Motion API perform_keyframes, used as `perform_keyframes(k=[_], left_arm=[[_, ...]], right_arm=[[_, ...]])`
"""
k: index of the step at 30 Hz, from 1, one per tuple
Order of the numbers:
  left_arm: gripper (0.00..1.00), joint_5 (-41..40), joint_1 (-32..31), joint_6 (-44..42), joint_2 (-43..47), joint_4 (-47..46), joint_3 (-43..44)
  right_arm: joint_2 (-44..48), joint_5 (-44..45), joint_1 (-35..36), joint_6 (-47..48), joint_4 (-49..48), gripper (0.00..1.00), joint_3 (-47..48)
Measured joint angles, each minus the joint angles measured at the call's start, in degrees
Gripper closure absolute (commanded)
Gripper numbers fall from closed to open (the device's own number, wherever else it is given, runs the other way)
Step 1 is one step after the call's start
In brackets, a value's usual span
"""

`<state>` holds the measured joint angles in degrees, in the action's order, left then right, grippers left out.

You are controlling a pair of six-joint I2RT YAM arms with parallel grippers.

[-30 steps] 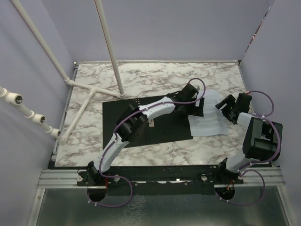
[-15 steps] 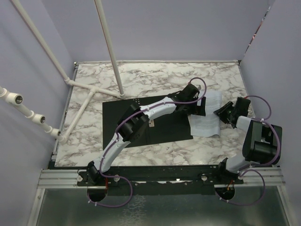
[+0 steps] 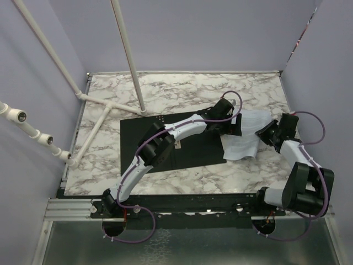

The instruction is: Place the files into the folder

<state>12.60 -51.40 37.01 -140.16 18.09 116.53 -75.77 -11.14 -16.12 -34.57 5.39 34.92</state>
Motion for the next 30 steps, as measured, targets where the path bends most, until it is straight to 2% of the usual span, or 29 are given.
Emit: perform_keyframes(k=[7, 12, 20, 30], left_arm=[[0.01, 0.0, 0.0, -0.02, 0.35, 0.26, -0.17], [0.01, -0.02, 0.04, -0.02, 1.79, 1.53, -1.75], [0.01, 0.0, 0.31, -0.04, 5.25, 3.34, -5.57], [0.01, 0.04, 1.46, 0.28, 13.88, 4.07, -9.53]], right_arm=[[6.51, 1.46, 0.0, -0.04, 4.11, 0.76, 3.48], [8.92, 2.12, 0.0, 0.04, 6.69, 0.73, 4.68], [12.9, 2.05, 0.0, 0.15, 10.73, 0.75, 5.07], [18.03, -4.11, 0.0, 0.07, 13.66, 0.78, 8.17]])
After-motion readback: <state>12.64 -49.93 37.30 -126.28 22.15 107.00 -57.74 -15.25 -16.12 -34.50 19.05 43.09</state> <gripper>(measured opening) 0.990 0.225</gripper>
